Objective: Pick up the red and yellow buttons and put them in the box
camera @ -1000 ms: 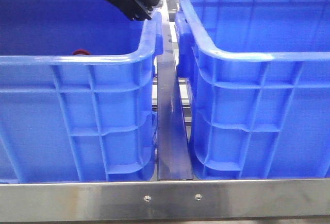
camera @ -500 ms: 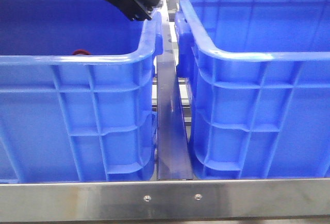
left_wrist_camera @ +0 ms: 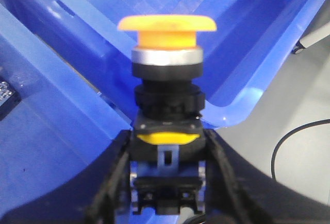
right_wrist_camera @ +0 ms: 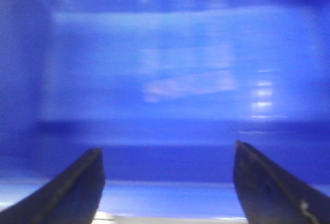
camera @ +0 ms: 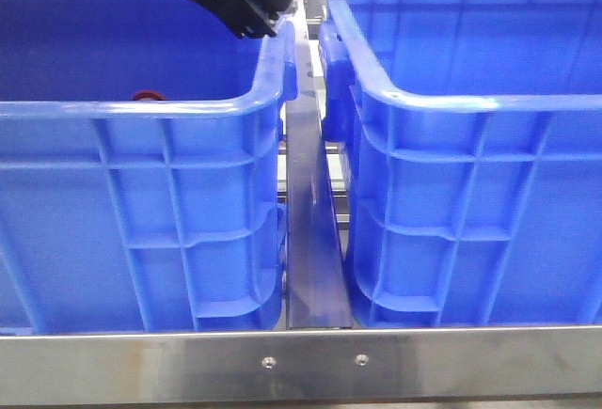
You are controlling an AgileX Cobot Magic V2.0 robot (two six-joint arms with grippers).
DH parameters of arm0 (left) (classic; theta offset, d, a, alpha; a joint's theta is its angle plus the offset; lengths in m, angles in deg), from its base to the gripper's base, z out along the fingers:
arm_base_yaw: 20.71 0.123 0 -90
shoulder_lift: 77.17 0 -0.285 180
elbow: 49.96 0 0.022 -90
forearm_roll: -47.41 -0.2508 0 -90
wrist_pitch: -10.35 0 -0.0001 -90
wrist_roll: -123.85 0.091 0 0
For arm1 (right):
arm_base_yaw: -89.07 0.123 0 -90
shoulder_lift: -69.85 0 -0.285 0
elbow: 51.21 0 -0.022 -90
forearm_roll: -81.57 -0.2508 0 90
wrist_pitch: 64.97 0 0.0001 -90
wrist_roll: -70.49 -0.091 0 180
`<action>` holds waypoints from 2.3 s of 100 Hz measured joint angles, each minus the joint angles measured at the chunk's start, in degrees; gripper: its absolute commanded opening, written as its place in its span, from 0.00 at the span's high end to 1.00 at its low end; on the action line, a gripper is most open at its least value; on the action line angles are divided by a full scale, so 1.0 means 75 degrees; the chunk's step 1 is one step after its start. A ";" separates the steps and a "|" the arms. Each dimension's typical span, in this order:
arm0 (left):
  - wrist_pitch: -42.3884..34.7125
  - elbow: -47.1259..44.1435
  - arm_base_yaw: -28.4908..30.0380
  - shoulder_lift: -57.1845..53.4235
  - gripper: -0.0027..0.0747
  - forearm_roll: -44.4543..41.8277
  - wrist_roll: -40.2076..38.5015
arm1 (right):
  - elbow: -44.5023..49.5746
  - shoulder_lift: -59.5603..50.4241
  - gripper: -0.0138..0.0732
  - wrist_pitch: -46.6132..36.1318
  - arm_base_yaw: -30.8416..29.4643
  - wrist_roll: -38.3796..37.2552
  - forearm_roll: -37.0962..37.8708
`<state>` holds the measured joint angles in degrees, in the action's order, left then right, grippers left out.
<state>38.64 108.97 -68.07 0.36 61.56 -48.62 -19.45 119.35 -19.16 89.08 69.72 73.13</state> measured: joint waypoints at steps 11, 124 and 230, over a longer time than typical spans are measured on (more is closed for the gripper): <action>0.0000 0.0000 0.0000 0.0000 0.74 0.0000 0.0000 | -0.0145 0.0304 0.18 -0.0124 0.0000 0.0042 -0.1161; 0.0000 0.0000 0.0000 0.0000 0.74 0.0000 0.0000 | -0.1748 0.4639 0.18 0.1201 0.1866 0.4071 -0.8660; -0.0015 0.0000 0.0000 0.0000 0.26 0.0000 0.0000 | -0.1762 0.4689 0.49 0.1136 0.1986 0.4128 -0.8632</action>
<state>38.53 108.97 -68.07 0.36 61.56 -48.62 -32.67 154.51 -10.64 103.98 100.68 8.39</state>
